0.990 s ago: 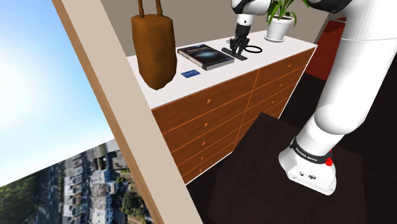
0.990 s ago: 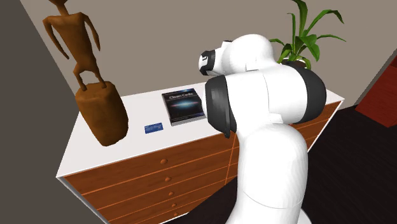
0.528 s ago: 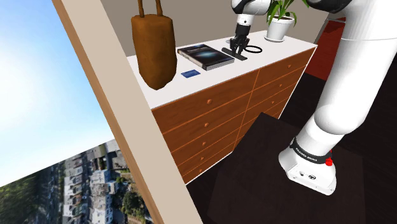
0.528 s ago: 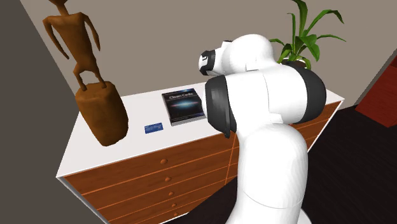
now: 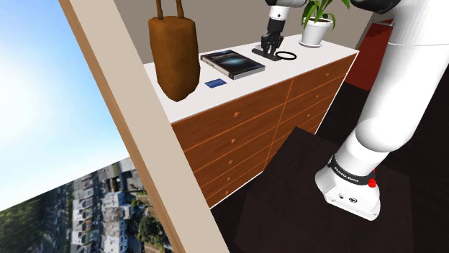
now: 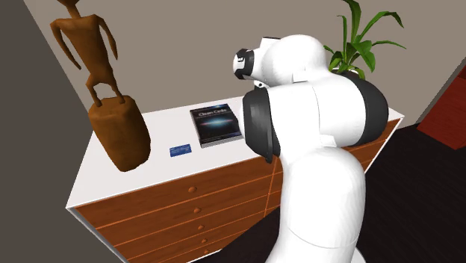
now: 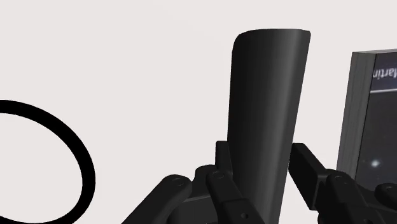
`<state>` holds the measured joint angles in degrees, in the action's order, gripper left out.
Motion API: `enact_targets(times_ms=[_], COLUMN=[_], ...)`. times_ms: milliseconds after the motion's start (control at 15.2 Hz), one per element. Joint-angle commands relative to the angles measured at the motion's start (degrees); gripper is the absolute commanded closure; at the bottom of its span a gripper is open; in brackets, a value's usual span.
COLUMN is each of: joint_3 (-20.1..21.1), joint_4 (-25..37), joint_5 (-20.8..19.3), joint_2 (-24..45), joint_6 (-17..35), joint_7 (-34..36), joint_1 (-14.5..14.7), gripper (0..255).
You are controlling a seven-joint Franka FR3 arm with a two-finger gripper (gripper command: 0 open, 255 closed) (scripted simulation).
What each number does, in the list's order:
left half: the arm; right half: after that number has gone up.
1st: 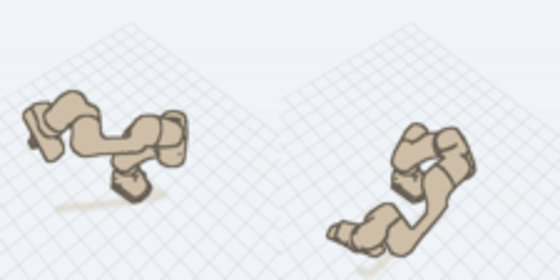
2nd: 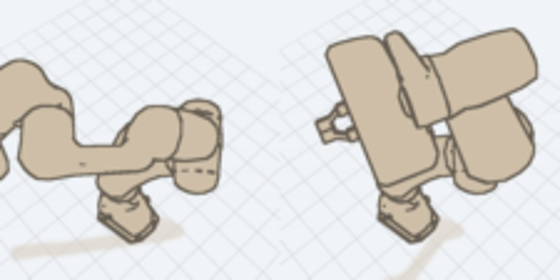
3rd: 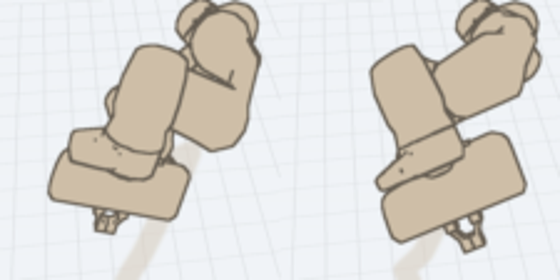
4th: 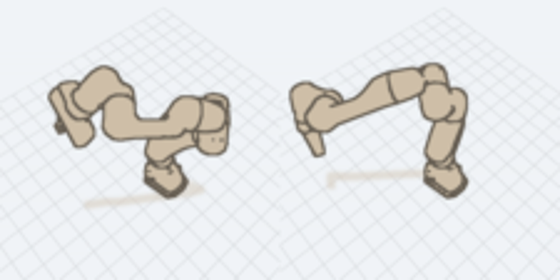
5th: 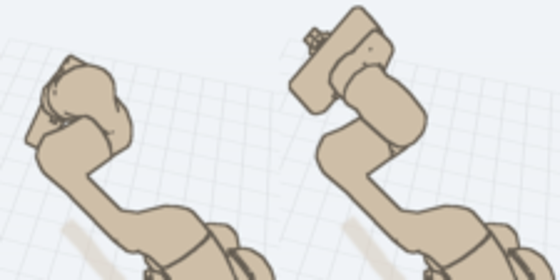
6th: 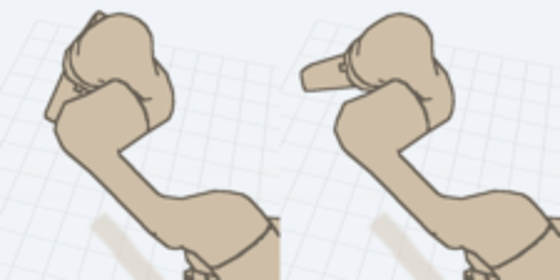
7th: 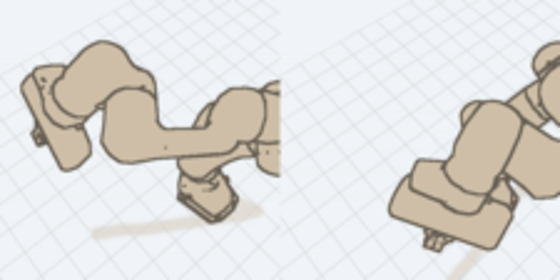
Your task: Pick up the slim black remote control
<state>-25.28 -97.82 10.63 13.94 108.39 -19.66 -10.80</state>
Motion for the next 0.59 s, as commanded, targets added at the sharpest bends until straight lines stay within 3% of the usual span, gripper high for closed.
enact_targets(times_ms=[0,528], joint_3=[-0.1,-0.3], joint_4=[1.1,5.1], joint_5=[-0.2,-0.7], joint_2=[-0.4,-0.9], joint_6=[-1.4,-5.9], joint_7=[0.1,0.7], joint_1=[-0.1,-0.2], gripper=[255,255])
